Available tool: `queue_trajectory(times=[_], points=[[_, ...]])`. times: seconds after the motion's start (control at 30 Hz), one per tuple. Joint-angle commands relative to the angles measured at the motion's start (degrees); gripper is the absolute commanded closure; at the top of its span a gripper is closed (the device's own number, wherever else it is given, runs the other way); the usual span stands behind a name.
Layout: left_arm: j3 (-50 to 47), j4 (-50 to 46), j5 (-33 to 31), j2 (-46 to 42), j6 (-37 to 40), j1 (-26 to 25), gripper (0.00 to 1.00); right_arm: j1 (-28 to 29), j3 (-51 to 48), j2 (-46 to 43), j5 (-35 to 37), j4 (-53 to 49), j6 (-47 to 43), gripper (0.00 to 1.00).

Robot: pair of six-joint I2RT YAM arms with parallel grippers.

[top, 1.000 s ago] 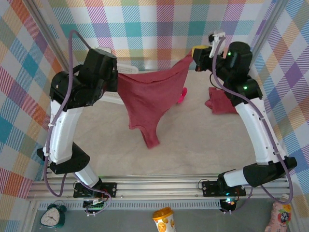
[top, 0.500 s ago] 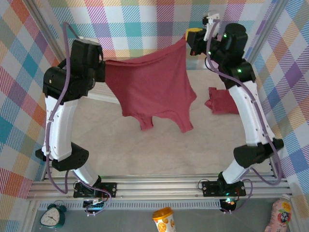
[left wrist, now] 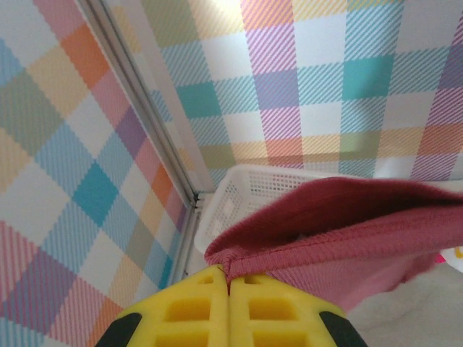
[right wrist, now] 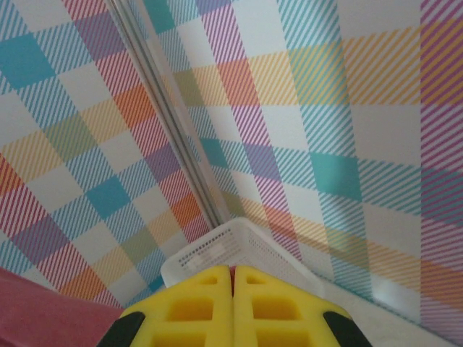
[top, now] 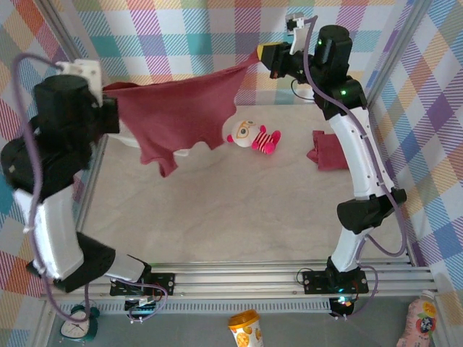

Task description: Fold and stack the tank tops

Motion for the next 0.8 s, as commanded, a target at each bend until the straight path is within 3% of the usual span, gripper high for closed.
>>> queue_trajectory(times=[0.0, 0.13, 0.43, 0.57, 0.77], points=[[-4.5, 0.7, 0.5, -3.2, 2.0, 0.5, 1.0, -0.1, -2.7, -3.8, -0.7, 1.6, 1.4, 1.0], [-7.0, -0.4, 4.0, -4.2, 0.2, 0.6, 1.0, -0.2, 0.8, -2.7, -2.8, 0.3, 1.7, 1.0], [-14.1, 3.5, 0.0, -6.8, -0.2, 0.5, 1.0, 3.4, 8.1, 4.8, -5.7, 2.7, 3.6, 1.0], [-16.1, 4.8, -8.4, -5.4, 0.3, 0.8, 1.0, 6.3, 15.1, 10.8, -5.8, 2.6, 4.6, 1.0], [-5.6, 2.3, -19.6, -2.8, 3.0, 3.5, 1.0, 10.7, 20.6, 16.6, -6.3, 5.9, 6.6, 1.0]])
